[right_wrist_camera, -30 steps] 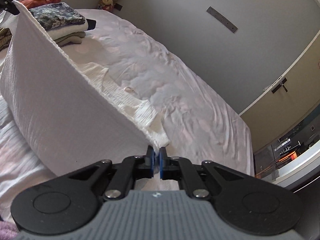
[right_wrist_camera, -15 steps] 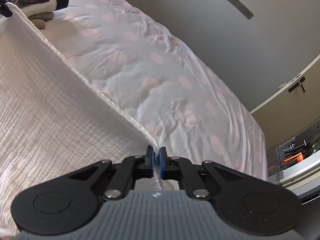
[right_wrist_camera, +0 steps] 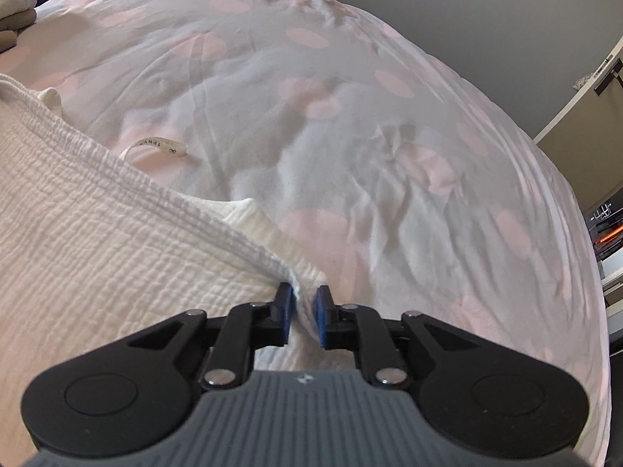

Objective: Fold clothes

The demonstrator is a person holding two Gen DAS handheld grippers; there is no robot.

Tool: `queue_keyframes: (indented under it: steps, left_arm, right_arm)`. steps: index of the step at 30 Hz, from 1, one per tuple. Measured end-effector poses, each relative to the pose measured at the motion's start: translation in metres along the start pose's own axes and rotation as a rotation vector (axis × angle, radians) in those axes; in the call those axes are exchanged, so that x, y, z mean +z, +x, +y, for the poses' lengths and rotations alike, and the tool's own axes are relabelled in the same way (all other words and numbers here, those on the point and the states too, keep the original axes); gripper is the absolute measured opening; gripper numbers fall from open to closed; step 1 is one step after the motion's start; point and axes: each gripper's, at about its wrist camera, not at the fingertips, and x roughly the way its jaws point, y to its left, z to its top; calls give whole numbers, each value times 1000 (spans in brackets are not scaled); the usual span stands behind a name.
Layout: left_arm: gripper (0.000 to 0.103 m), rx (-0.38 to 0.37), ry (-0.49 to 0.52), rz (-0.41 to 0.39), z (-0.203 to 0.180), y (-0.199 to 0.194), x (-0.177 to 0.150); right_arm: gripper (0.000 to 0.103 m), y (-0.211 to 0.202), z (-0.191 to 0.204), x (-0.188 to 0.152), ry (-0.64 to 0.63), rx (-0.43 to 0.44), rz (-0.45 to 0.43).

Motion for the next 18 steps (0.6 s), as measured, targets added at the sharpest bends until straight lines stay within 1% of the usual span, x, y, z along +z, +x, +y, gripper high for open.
queue_keyframes:
  steps: [1,2,3,4,6,8,11,13,18]
  left_arm:
    - [9,0,-12,0,0,2,0]
    - [12,3,-21,-4,1,0,-1]
    - [20,8,-29,-10,2,-3,-2]
    - [24,17,-37,-24,4,-9,-3]
    - [41,33,-56,-60,9,-24,-7]
    - [48,30,-76,-98,16,-43,-12]
    - [48,21,-98,-131,25,-75,-26]
    - [48,7,-117,-140,28,-98,-43]
    - [49,-52,-192,-136,28,-144,-103]
  right_arm:
    - [25,2,-2,-1,15,-1,-4]
    - [30,1,-4,-2,33,-4,-6]
    - [33,-1,-7,-3,54,-5,-8]
    - [38,-5,-11,-4,70,-7,-12]
    - [43,-19,-19,-7,102,-23,-35]
    - [51,-36,-30,-13,147,-28,-57]
    - [54,-65,-47,-28,243,-10,-75]
    - [54,-86,-57,-43,320,11,-78]
    - [54,-133,-61,-109,472,51,-62]
